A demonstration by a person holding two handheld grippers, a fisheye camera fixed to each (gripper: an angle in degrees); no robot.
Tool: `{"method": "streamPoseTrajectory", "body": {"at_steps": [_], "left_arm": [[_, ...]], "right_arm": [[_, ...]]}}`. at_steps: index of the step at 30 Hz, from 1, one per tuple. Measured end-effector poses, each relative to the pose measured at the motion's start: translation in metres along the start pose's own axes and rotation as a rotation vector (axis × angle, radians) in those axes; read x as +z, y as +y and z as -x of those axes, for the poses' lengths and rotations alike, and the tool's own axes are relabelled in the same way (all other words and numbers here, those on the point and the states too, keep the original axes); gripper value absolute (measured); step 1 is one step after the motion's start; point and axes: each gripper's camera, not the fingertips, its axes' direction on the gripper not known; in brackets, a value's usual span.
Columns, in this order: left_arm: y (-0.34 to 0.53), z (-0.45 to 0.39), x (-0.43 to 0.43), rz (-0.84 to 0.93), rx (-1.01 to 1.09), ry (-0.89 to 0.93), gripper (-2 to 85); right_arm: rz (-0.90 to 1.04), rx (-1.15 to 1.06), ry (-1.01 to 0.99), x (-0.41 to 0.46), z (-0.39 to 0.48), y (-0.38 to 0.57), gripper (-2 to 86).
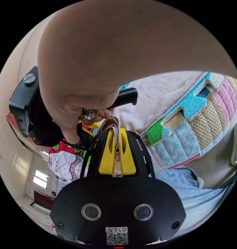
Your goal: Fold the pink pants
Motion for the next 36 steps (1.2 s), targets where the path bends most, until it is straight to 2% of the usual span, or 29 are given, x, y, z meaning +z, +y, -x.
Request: {"method": "streamPoseTrajectory", "body": {"at_steps": [10, 15, 19, 24, 26, 30, 36], "left_arm": [[0.02, 0.051, 0.015, -0.002, -0.016, 0.008, -0.8], [0.043, 0.081, 0.032, -0.025, -0.052, 0.021, -0.8], [0.066, 0.109, 0.046, -0.065, -0.132, 0.064, -0.8], [0.106, 0.158, 0.073, -0.122, -0.302, 0.234, -0.9], [0.115, 0.171, 0.086, -0.116, -0.334, 0.282, -0.9], [0.129, 0.193, 0.111, -0.103, -0.351, 0.324, -0.9], [0.143, 0.212, 0.14, -0.099, -0.326, 0.317, -0.9]], "right_arm": [[0.087, -0.168, 0.063, 0.035, 0.003, 0.023, 5.0], [0.019, -0.069, 0.034, 0.042, -0.037, 0.051, 0.8], [-0.043, 0.069, -0.136, 0.046, -0.101, 0.089, 0.2], [-0.096, 0.274, -0.334, 0.063, -0.188, 0.148, 0.2], [-0.083, 0.377, -0.478, 0.084, -0.229, 0.182, 0.6], [-0.108, 0.536, -0.684, 0.121, -0.281, 0.245, 2.0], [-0.268, 0.801, -1.007, 0.161, -0.353, 0.36, 9.0]]}}
